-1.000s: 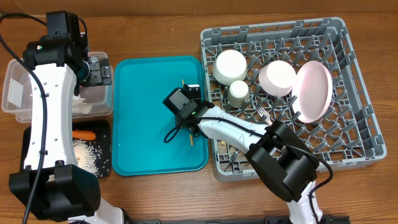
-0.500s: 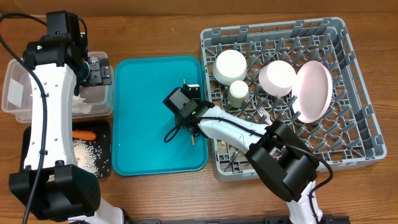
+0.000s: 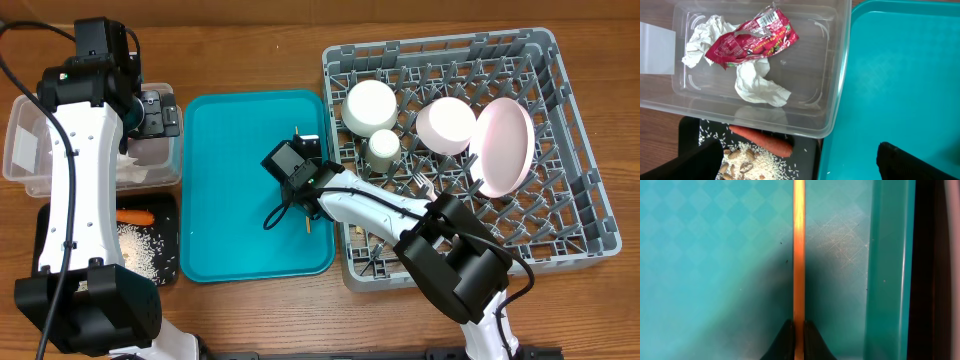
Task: Sort waste into correct bins and load items into the dishwasher
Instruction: 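Move the right gripper to the wooden chopstick and close on it, then lift the chopstick with the right gripper and carry it into the rack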
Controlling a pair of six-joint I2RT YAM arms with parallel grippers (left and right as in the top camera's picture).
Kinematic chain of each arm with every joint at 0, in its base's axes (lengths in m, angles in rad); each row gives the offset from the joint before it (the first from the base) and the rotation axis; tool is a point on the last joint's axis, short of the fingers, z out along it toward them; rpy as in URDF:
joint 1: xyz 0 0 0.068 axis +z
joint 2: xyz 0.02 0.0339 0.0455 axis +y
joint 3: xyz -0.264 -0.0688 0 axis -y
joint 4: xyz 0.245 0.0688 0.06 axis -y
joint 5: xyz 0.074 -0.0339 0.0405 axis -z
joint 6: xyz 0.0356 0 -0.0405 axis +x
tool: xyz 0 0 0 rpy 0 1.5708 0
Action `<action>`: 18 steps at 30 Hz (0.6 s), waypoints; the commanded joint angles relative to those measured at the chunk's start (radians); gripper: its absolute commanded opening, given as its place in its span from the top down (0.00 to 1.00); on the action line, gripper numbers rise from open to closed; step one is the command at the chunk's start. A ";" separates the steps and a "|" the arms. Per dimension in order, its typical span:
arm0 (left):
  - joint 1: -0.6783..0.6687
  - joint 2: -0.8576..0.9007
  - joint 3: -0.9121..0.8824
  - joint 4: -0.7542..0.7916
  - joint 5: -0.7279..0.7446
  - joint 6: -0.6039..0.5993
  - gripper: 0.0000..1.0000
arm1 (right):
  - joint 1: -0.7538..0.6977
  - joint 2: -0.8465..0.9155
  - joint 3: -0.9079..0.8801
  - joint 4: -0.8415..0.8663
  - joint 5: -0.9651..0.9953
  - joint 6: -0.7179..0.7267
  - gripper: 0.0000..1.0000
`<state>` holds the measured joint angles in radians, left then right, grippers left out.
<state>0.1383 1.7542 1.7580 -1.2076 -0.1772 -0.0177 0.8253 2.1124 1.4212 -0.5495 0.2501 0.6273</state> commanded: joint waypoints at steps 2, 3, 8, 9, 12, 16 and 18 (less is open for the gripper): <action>0.005 -0.015 0.027 0.001 -0.013 0.022 0.00 | 0.005 0.053 -0.005 -0.013 -0.079 -0.008 0.96; 0.005 -0.015 0.027 0.001 -0.013 0.022 0.00 | 0.005 0.053 -0.003 -0.012 -0.080 -0.008 0.96; 0.005 -0.015 0.027 0.001 -0.013 0.022 0.00 | 0.005 0.048 0.057 -0.085 -0.064 -0.063 0.96; 0.005 -0.015 0.027 0.001 -0.013 0.022 0.00 | 0.005 0.045 0.076 -0.109 -0.057 -0.064 0.96; 0.005 -0.015 0.027 0.001 -0.013 0.022 0.00 | 0.005 0.028 0.133 -0.173 -0.071 -0.079 0.96; 0.005 -0.015 0.027 0.001 -0.013 0.022 0.00 | 0.006 -0.002 0.154 -0.190 -0.138 -0.112 0.96; 0.005 -0.015 0.027 0.001 -0.013 0.022 0.00 | 0.005 -0.023 0.154 -0.190 -0.166 -0.112 0.96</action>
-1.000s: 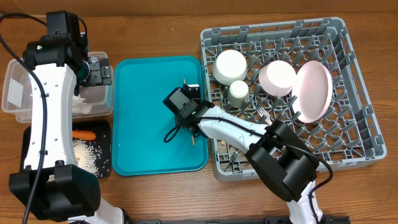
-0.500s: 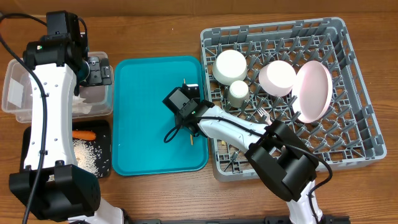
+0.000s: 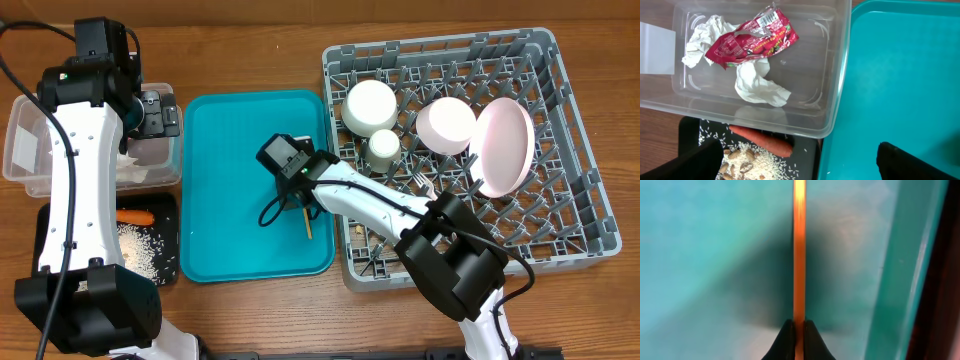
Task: Sort waste into correct bins and load items into the dishwasher
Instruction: 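Lift the chopstick with the right gripper and carry it into the rack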
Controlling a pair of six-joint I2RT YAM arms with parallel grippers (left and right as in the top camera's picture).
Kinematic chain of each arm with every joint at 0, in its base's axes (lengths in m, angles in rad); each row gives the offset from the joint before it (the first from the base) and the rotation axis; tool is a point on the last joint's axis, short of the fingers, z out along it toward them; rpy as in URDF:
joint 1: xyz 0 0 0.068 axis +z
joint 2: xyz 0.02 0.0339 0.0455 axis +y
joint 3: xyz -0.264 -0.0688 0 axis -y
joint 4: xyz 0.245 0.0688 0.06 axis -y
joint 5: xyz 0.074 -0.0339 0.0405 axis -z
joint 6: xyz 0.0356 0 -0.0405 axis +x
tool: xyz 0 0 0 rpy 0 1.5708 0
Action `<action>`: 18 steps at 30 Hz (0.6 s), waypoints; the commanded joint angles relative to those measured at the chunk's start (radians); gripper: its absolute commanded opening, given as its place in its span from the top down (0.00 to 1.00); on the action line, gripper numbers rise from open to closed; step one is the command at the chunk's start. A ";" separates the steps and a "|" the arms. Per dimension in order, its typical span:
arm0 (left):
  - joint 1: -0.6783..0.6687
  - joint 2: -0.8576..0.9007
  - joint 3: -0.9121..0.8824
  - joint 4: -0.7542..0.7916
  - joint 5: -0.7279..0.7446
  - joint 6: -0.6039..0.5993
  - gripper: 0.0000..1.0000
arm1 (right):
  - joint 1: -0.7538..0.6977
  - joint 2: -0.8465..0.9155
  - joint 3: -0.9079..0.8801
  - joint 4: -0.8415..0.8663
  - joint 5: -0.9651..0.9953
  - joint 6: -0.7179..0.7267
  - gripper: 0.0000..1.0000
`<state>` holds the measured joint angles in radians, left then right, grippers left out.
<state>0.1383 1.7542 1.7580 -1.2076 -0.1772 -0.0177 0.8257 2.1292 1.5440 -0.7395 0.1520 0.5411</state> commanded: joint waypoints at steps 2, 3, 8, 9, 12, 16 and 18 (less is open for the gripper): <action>0.005 -0.015 0.027 0.001 -0.013 0.022 0.00 | 0.005 -0.065 0.032 0.000 -0.103 -0.027 0.96; 0.005 -0.015 0.027 0.001 -0.013 0.022 0.00 | 0.005 -0.077 0.032 0.000 -0.121 -0.040 0.96; 0.005 -0.015 0.027 0.001 -0.013 0.022 0.00 | 0.003 -0.180 0.032 -0.017 -0.147 -0.080 0.96; 0.005 -0.015 0.027 0.001 -0.013 0.022 0.00 | 0.003 -0.207 0.032 -0.022 -0.148 -0.091 0.96; 0.005 -0.015 0.027 0.001 -0.013 0.022 0.00 | 0.001 -0.275 0.032 -0.058 -0.145 -0.129 0.96; 0.005 -0.015 0.027 0.001 -0.013 0.022 0.00 | -0.026 -0.360 0.032 -0.166 -0.055 -0.132 0.96; 0.005 -0.015 0.027 0.001 -0.013 0.022 0.00 | -0.056 -0.401 0.032 -0.225 -0.019 -0.173 0.96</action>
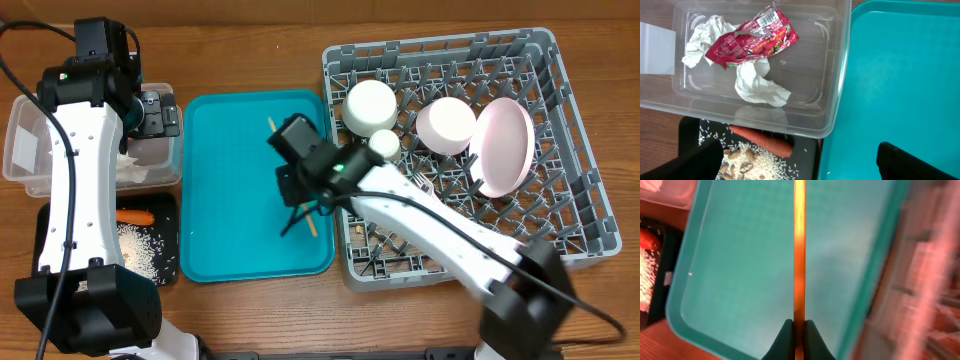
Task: Sort waste into correct bins and load items into the dishwasher
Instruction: 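Lift the chopstick with the right gripper and carry it into the rack, then lower the chopstick upright into the rack slots with the right gripper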
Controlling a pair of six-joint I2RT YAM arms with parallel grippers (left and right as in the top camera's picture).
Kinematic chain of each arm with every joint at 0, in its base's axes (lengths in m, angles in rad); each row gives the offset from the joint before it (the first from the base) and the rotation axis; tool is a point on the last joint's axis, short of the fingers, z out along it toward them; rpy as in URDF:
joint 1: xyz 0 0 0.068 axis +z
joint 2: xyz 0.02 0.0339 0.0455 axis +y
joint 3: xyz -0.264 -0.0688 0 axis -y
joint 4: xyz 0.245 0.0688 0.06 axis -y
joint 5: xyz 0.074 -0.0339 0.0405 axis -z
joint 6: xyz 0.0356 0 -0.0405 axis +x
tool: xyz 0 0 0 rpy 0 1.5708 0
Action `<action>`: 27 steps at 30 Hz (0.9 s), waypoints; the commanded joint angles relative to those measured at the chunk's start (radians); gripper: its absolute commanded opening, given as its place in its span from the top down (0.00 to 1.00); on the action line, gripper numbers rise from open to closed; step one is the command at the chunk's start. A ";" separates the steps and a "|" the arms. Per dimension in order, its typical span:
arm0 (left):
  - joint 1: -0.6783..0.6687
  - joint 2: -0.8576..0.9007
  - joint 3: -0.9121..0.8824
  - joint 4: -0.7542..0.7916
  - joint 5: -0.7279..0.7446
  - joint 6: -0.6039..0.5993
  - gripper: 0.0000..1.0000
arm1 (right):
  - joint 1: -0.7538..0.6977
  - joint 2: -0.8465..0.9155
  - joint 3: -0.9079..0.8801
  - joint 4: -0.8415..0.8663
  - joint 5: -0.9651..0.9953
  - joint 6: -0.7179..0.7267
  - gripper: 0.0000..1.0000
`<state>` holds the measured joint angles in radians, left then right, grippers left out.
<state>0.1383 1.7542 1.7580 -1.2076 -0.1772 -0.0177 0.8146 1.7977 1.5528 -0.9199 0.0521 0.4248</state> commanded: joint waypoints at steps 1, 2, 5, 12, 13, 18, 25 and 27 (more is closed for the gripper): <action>0.005 -0.015 0.027 0.001 -0.013 0.022 0.00 | -0.058 -0.083 0.023 -0.066 0.088 -0.068 0.96; 0.005 -0.015 0.027 0.001 -0.013 0.022 0.00 | -0.098 -0.116 0.023 -0.121 0.097 -0.093 0.96; 0.005 -0.015 0.027 0.001 -0.013 0.022 0.00 | -0.169 -0.154 0.023 -0.216 0.116 -0.109 0.96; 0.005 -0.015 0.027 0.001 -0.013 0.022 0.00 | -0.363 -0.174 0.017 -0.417 0.116 -0.192 0.96; 0.005 -0.015 0.027 0.001 -0.013 0.022 0.00 | -0.385 -0.174 0.017 -0.436 0.116 -0.195 0.96; 0.005 -0.015 0.027 0.001 -0.013 0.022 0.00 | -0.444 -0.173 0.017 -0.485 0.116 -0.243 0.96; 0.005 -0.015 0.027 0.001 -0.013 0.022 0.00 | -0.446 -0.167 0.004 -0.505 0.116 -0.243 0.96; 0.005 -0.015 0.027 0.001 -0.013 0.022 0.00 | -0.446 -0.167 -0.014 -0.508 0.126 -0.243 0.96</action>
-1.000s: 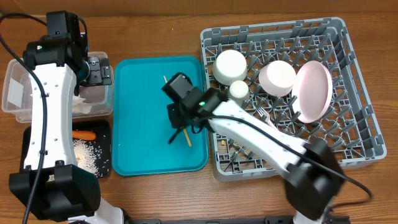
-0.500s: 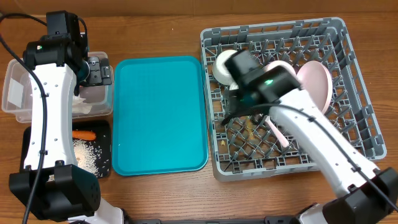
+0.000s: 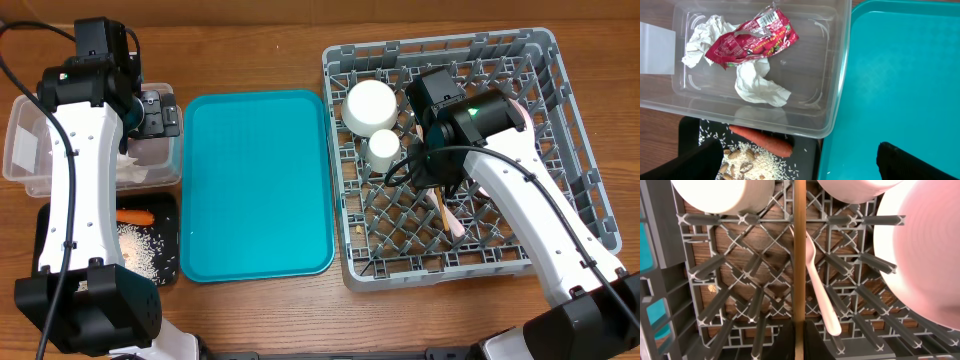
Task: Sort waste into correct bins and load items into the dishwasher
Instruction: 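Lower the chopstick upright into the rack slots with the right gripper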
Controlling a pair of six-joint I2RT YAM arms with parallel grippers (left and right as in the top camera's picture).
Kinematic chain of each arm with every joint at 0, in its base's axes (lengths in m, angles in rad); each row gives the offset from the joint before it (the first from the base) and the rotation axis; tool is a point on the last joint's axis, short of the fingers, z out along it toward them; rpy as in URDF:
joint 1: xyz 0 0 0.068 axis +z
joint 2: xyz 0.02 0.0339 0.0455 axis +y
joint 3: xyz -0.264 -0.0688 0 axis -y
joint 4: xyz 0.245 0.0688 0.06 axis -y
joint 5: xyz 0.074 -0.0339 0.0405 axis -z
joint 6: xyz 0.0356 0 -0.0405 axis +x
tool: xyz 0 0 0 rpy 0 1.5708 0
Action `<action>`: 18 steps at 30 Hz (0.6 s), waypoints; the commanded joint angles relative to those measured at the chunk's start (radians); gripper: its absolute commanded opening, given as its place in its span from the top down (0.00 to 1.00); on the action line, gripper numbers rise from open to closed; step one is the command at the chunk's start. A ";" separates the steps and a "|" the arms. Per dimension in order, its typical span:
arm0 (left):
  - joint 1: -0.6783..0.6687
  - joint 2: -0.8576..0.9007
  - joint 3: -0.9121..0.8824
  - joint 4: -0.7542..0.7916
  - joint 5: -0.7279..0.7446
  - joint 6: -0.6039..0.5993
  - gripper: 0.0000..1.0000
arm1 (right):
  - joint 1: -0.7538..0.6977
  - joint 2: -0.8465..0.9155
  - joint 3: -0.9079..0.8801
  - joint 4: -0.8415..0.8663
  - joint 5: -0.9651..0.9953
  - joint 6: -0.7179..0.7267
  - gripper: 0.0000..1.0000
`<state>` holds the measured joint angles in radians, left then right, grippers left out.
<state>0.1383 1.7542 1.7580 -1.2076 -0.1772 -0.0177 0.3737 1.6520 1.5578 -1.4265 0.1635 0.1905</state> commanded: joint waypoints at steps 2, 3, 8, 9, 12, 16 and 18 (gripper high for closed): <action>0.005 -0.015 0.027 0.001 -0.013 0.022 0.00 | -0.005 -0.021 -0.045 -0.001 0.027 -0.008 0.96; 0.005 -0.015 0.027 0.001 -0.013 0.022 0.00 | -0.005 -0.021 -0.065 0.003 0.028 -0.008 0.96; 0.005 -0.015 0.027 0.001 -0.013 0.022 0.00 | -0.005 -0.021 -0.151 0.028 0.027 -0.007 0.96; 0.005 -0.015 0.027 0.001 -0.013 0.022 0.00 | -0.005 -0.021 -0.162 0.037 0.028 -0.004 0.96; 0.005 -0.015 0.027 0.001 -0.013 0.022 0.00 | -0.005 -0.021 -0.184 0.060 0.027 -0.004 0.96; 0.005 -0.015 0.027 0.001 -0.013 0.022 0.00 | -0.005 -0.021 -0.201 0.080 0.028 -0.004 0.96; 0.005 -0.015 0.027 0.001 -0.013 0.022 0.00 | -0.005 -0.021 -0.212 0.103 0.028 -0.005 0.96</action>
<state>0.1383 1.7542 1.7580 -1.2076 -0.1772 -0.0177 0.3733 1.6520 1.3647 -1.3453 0.1875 0.1837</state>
